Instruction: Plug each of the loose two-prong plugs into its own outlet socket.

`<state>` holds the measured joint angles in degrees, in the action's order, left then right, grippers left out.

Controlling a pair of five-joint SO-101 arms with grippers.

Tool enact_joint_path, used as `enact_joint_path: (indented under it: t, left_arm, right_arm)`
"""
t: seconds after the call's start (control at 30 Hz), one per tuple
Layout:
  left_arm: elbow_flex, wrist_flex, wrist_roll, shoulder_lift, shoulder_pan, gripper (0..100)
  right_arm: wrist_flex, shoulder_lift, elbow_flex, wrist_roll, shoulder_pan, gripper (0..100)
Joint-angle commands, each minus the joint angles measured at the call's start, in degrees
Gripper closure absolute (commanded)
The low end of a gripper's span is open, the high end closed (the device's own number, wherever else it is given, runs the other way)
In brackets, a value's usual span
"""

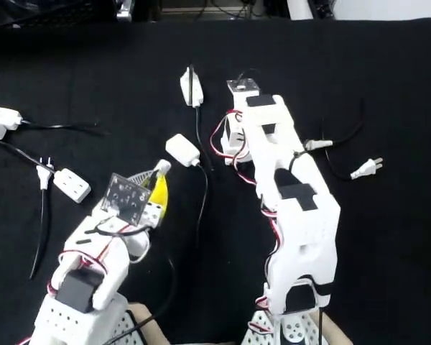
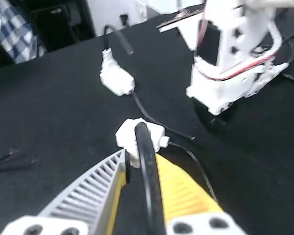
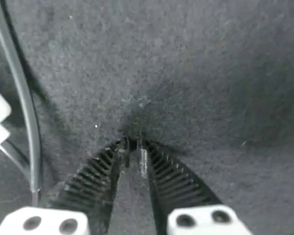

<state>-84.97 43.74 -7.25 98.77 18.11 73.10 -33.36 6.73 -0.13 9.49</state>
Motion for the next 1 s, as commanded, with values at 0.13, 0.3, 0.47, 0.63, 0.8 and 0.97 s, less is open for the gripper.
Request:
enact_joint_path:
  t: [0.13, 0.3, 0.47, 0.63, 0.8, 0.97]
  left_arm:
    - [19.12, -0.44, 0.62, -29.27, -1.80, 97]
    - [31.60, -0.44, 0.70, -49.67, -1.27, 97]
    - [41.01, -0.44, 0.44, -67.16, -1.27, 97]
    - [49.27, -0.53, 0.44, -76.84, -1.27, 97]
    - [57.01, -0.53, 0.70, -82.29, -1.63, 97]
    - [61.93, -0.53, 0.09, -88.00, -1.71, 97]
  right_arm:
    - [-1.23, 0.13, 1.63, -0.79, -1.23, 93.9]
    - [-1.58, 0.13, 1.63, -0.88, -1.23, 93.9]
    - [-1.58, 0.22, 1.63, -3.52, -1.49, 93.9]
    - [-1.58, 0.31, 1.54, -3.60, -1.58, 95.3]
    - [-1.58, 0.31, 1.54, -3.60, -1.58, 96.7]
    - [-1.58, 0.31, 1.63, -3.60, -1.58, 96.7]
